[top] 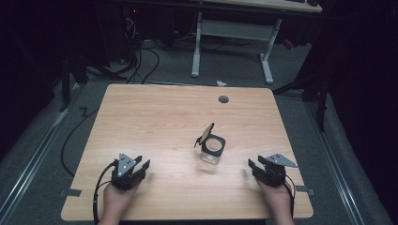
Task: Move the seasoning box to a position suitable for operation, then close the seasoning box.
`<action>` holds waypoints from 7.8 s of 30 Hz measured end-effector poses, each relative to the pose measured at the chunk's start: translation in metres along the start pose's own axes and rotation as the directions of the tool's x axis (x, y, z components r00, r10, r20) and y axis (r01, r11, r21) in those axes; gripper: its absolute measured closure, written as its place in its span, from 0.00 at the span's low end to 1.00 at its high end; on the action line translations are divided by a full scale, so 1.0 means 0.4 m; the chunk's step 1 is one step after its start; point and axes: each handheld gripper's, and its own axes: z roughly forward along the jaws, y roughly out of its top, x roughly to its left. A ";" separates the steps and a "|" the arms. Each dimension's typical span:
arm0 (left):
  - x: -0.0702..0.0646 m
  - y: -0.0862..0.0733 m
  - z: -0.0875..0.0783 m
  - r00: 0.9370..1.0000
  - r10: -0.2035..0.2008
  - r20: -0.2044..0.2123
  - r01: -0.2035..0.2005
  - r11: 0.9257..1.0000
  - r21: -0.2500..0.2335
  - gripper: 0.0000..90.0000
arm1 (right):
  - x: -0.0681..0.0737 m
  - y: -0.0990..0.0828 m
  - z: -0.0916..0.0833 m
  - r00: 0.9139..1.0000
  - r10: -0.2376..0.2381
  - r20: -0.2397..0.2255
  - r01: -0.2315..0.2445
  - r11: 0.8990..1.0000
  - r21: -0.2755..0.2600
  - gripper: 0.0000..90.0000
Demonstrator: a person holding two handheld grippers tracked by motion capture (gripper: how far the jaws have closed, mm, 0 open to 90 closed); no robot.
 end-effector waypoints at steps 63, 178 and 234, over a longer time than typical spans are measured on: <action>-0.009 -0.004 0.003 0.998 0.000 0.057 -0.004 0.998 0.057 0.62 | 0.209 0.071 0.141 0.988 -0.134 -0.078 0.133 0.991 -0.016 1.00; -0.279 -0.116 0.115 0.966 -0.043 0.255 -0.011 0.978 0.207 1.00 | 0.221 0.258 0.115 0.972 -0.157 -0.175 0.123 0.974 -0.192 1.00; 0.002 0.031 0.057 0.999 0.021 0.043 -0.026 0.991 0.131 0.53 | 0.112 0.098 0.063 0.990 -0.114 -0.079 0.107 0.991 -0.085 0.66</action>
